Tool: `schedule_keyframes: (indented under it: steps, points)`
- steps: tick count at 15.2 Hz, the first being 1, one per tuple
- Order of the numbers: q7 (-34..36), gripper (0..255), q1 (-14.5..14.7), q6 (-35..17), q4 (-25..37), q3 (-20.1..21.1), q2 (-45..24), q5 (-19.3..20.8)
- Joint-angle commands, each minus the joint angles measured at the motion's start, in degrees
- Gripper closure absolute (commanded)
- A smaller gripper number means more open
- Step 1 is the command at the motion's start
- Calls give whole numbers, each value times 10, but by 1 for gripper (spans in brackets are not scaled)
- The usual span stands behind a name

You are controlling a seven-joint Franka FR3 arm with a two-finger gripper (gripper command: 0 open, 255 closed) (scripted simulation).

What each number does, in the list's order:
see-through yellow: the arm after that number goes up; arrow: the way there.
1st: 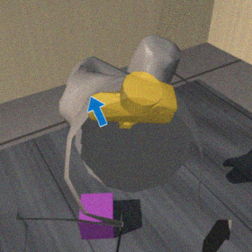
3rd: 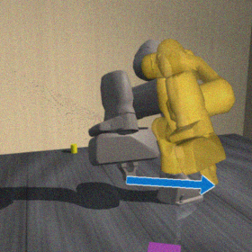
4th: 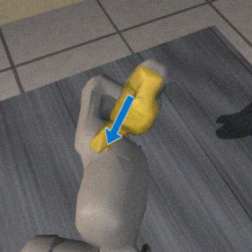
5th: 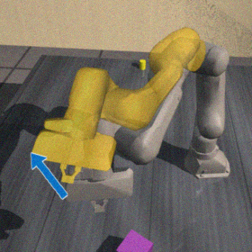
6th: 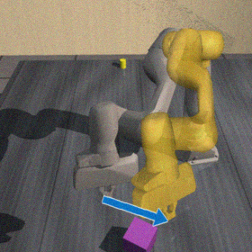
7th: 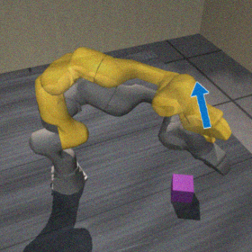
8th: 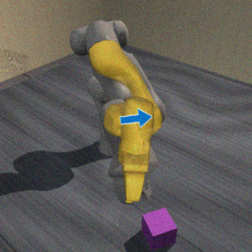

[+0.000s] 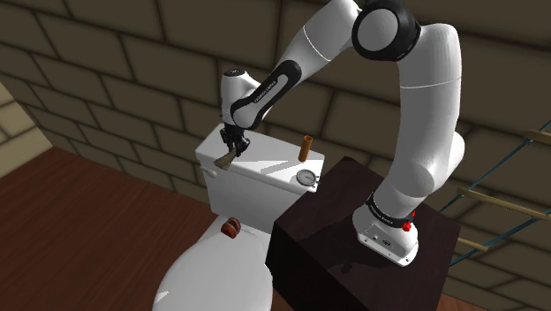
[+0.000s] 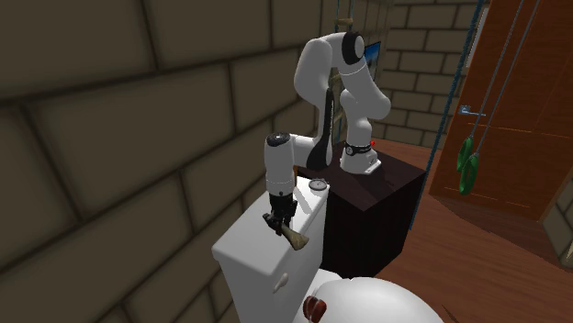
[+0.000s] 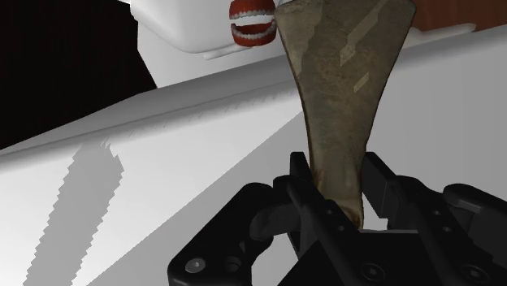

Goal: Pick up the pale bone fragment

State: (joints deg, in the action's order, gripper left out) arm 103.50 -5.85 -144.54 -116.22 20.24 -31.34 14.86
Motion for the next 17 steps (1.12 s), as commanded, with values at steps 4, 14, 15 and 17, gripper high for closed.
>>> schedule_keyframes:
  steps: [4,14,15,17]
  points:
    - [-4,255,-4,12,0,5,12,-6]
    - [-24,255,-21,67,-1,28,71,-38]
    - [-25,255,-23,73,0,30,77,-41]
    - [-29,255,-26,85,1,34,88,-47]
